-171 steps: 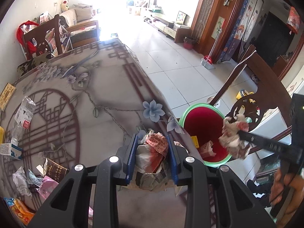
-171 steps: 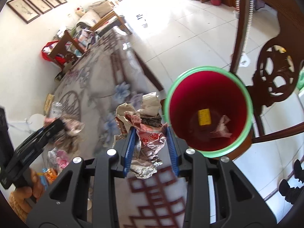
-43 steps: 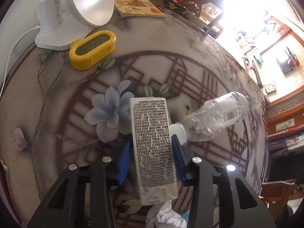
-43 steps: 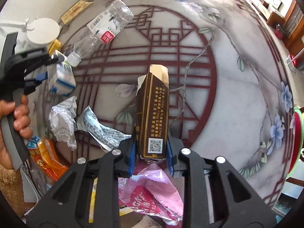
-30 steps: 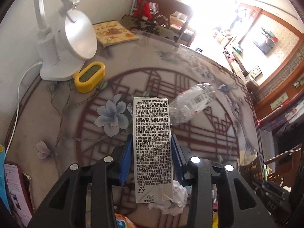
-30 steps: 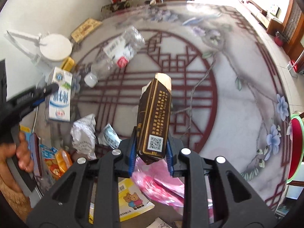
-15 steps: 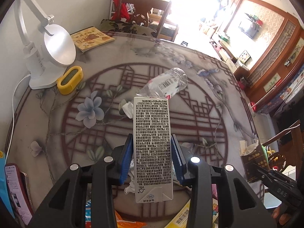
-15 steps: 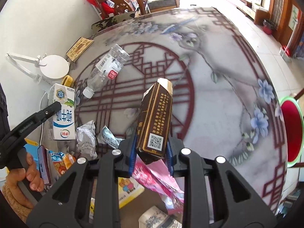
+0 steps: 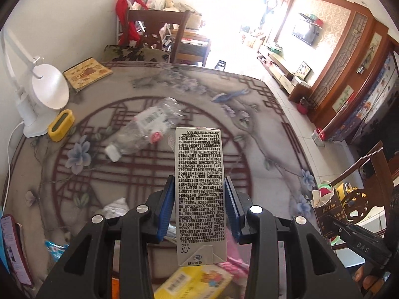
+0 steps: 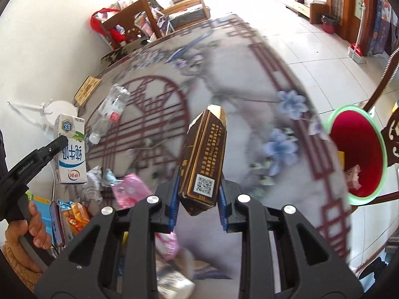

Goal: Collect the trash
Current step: 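Carry the brown box and white carton over to the red bin, then open the right tool to drop the brown box in while the left tool holds the carton, then open the left tool over the red bin to drop the white milk carton, then move both tools back over the trash on the table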

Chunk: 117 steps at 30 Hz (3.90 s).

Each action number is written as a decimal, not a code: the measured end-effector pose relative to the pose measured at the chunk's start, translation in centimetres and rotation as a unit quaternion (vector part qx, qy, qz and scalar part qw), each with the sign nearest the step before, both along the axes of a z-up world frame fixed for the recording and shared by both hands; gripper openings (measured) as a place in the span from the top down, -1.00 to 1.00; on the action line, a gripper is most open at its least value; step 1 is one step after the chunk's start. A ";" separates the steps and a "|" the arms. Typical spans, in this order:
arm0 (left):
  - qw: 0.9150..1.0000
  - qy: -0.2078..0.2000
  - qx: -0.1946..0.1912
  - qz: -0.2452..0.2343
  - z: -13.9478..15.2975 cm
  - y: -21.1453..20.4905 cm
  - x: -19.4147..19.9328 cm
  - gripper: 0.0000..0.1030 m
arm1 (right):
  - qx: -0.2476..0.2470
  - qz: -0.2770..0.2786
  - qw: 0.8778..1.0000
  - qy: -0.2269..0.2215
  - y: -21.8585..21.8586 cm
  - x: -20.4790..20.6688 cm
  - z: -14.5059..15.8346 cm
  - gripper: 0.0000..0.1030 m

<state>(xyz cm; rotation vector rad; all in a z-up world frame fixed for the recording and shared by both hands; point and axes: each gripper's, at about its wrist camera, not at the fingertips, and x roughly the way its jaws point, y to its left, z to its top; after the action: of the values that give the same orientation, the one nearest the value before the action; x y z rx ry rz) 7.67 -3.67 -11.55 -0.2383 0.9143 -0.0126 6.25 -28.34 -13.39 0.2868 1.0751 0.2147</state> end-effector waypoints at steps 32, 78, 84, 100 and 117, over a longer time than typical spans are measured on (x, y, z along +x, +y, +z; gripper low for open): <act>0.976 0.023 0.016 -0.216 -1.3 -32.6 1.1 0.30 | -0.034 -0.136 0.990 0.018 -27.8 -1.2 -3.4 -0.29; 0.991 -0.060 0.045 -0.114 3.8 -18.3 -0.1 -0.66 | -0.065 -0.097 0.991 -0.072 -18.0 -3.8 4.9 -0.62; 0.994 -0.073 0.052 -0.056 4.7 -10.0 -1.2 -0.68 | -0.076 -0.051 0.990 -0.106 -11.3 -3.1 7.4 -0.72; 0.996 -0.071 0.047 -0.025 4.1 4.1 -2.9 -0.77 | -0.107 -0.027 0.981 -0.161 1.5 -3.4 11.9 -0.83; 0.997 -0.056 0.057 -0.010 2.5 12.2 -4.6 -0.79 | -0.102 -0.017 0.985 -0.140 9.3 -3.1 10.1 -0.89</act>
<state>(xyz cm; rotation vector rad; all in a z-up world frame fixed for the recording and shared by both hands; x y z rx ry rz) 3.09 8.50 -9.02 -0.1204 0.8033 0.0071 3.13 -19.02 -3.27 0.0872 0.8056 0.1085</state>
